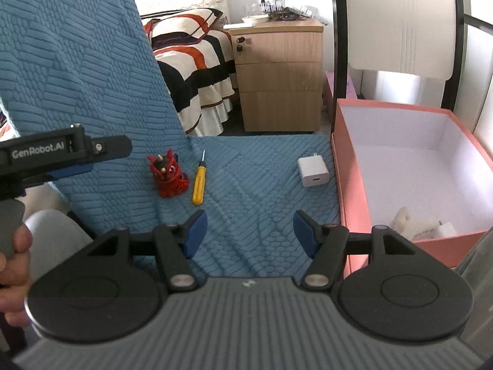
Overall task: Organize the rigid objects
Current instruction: 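Close the right gripper on the yellow screwdriver while the left tool approaches the red figurine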
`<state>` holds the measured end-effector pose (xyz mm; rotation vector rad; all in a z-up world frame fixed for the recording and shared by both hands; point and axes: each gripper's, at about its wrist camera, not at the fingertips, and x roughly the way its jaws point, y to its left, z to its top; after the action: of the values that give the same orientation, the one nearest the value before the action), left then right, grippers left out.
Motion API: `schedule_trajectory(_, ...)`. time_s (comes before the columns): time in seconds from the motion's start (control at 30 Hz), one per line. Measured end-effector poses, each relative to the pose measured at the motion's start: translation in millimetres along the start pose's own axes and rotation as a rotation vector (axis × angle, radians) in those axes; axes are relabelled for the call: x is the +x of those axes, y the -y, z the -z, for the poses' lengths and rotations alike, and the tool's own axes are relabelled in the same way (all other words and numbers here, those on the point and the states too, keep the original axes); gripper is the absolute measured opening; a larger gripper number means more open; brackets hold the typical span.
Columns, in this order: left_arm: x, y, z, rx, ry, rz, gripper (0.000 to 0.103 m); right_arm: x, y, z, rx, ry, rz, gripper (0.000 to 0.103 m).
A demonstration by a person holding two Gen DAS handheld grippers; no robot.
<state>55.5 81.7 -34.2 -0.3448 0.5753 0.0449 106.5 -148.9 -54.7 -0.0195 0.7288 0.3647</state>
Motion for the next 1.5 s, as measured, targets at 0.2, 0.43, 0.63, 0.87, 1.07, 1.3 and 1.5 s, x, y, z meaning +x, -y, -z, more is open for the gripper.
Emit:
schedule_trajectory(0.2,14,-5,7,-0.034,0.023,-0.005,0.080,12,-1,5,-0.037,0.002,0.008,0.064)
schedule_trajectory(0.43,47,-17,14,-0.064,0.004,-0.043,0.080,40,4,10,-0.055,0.004,-0.027,0.064)
schedule_trajectory(0.63,80,-30,15,-0.090,-0.032,-0.062,0.080,68,-2,11,-0.106,-0.015,-0.088,0.064)
schedule_trajectory(0.87,111,-40,4,-0.079,-0.070,-0.060,0.080,87,-10,4,-0.131,-0.031,-0.155,0.061)
schedule_trajectory(1.07,140,-56,-5,-0.110,-0.110,-0.087,0.079,122,-23,-10,-0.201,-0.069,-0.210,0.047)
schedule_trajectory(1.3,172,-70,-8,-0.123,-0.143,-0.149,0.078,171,-37,-14,-0.210,-0.110,-0.304,0.034)
schedule_trajectory(1.5,198,-75,-10,-0.102,-0.183,-0.186,0.070,203,-50,-10,-0.263,-0.097,-0.331,0.034)
